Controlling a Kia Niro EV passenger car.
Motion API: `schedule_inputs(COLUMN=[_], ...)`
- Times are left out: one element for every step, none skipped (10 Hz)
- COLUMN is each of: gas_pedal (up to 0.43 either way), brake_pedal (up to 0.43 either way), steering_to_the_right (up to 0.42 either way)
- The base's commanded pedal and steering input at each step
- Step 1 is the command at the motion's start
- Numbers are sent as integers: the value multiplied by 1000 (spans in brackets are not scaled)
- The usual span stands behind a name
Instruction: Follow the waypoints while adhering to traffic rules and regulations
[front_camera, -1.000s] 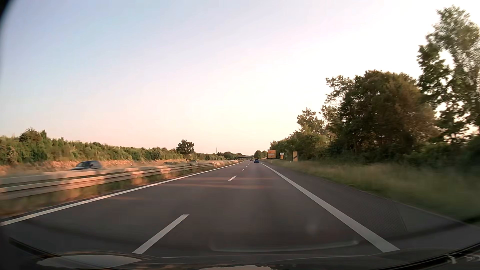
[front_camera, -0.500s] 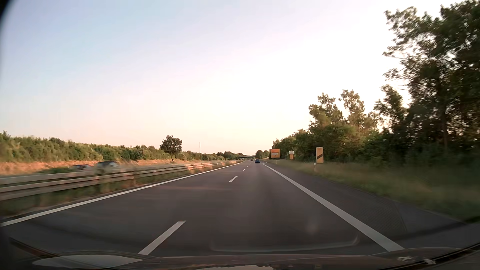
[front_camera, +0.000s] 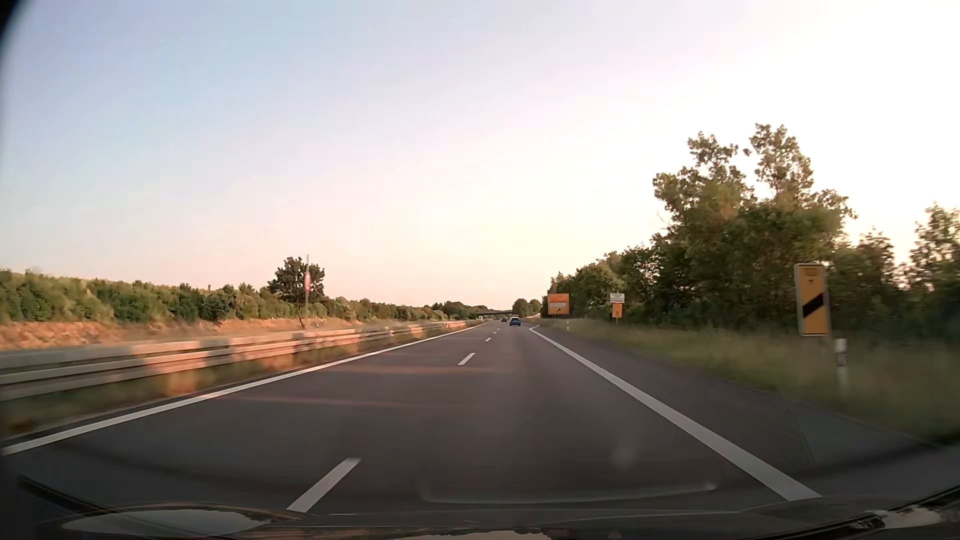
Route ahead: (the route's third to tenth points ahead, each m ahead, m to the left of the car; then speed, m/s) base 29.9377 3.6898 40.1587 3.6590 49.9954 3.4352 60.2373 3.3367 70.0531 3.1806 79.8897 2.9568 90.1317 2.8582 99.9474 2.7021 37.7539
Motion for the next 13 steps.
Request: schedule_inputs(gas_pedal=[441, 441, 441, 441, 441, 441, 441, 441, 441, 441, 441, 441, 441], brake_pedal=[18, 12, 12, 18, 18, 18, 18, 12, 18, 18, 18, 18, 12], steering_to_the_right=[-2, -2, -2, -2, -3, -3, -2, -2, -3, -3, -2, -3, -3])
